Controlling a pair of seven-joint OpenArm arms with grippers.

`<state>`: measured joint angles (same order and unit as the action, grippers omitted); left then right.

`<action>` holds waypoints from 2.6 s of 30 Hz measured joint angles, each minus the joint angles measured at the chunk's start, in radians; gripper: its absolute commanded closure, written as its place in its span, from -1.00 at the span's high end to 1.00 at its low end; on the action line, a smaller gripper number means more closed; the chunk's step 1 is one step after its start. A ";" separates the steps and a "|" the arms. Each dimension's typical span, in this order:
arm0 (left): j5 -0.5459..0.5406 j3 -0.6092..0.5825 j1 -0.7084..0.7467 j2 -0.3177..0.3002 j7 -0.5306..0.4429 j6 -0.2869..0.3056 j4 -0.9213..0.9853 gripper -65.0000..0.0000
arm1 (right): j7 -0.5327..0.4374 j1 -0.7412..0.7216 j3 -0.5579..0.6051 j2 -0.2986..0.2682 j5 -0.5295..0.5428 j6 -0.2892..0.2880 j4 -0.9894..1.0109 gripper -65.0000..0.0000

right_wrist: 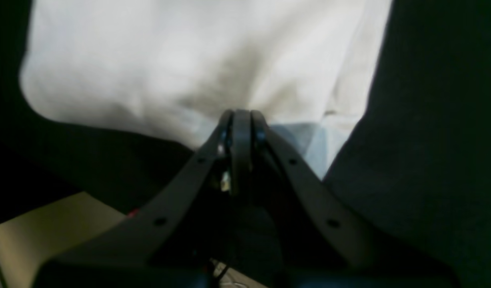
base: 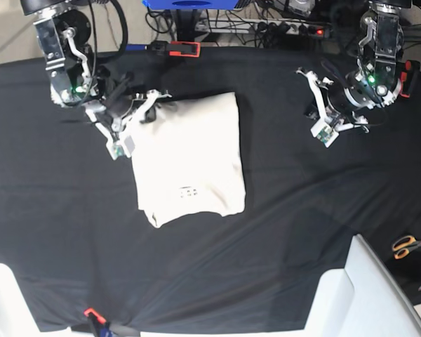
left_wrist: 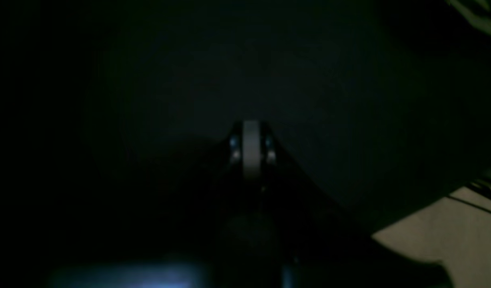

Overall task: Fold the T-shirt properly
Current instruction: 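Grasp the collar edge with both grippers and straighten it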

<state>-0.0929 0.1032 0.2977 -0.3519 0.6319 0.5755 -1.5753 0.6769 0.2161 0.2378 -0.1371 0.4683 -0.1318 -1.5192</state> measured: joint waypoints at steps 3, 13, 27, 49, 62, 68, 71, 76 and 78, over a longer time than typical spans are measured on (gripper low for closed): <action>0.002 0.000 -0.002 0.000 0.000 0.000 0.000 -1.00 | -0.001 0.000 0.000 -0.001 0.000 0.000 0.011 -1.00; -0.006 -0.005 -0.012 0.119 0.008 0.000 -0.141 -1.00 | 0.104 0.039 -0.003 -0.003 -0.001 -0.003 -0.262 -0.99; 0.008 -0.248 -0.116 0.269 0.004 -0.003 -0.045 -1.00 | 0.118 0.026 -0.073 -0.009 -0.004 0.002 -0.233 -0.99; 0.006 -0.244 -0.142 0.188 0.004 -0.007 -0.010 -1.00 | 0.114 0.026 -0.066 -0.025 -0.004 0.000 -0.232 -0.99; 0.009 -0.247 -0.143 0.269 0.011 -0.014 -0.083 -1.00 | 0.117 -0.004 -0.067 -0.042 -0.003 0.000 -0.268 -0.99; 0.006 -0.326 -0.148 0.279 0.006 -0.004 0.041 -1.00 | 0.117 -0.003 -0.069 -0.042 -0.003 0.000 -0.267 -0.99; 0.004 -0.320 -0.167 0.277 -0.006 -0.004 0.108 -1.00 | 0.119 0.003 -0.107 -0.042 0.002 -0.004 -0.267 -0.99; -0.006 -0.317 -0.176 0.243 -0.015 -0.003 0.159 -1.00 | 0.118 0.012 -0.125 -0.045 -0.003 0.000 -0.266 -0.99; -0.006 -0.316 -0.178 0.244 -0.011 -0.003 0.157 -1.00 | 0.121 0.013 -0.122 -0.042 -0.003 0.000 -0.266 -0.99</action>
<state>-0.0990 -0.2131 0.1196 -0.1078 0.6205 0.5720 -1.4185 0.7975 0.2287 0.1154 -0.1787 0.4652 -0.1322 -1.7855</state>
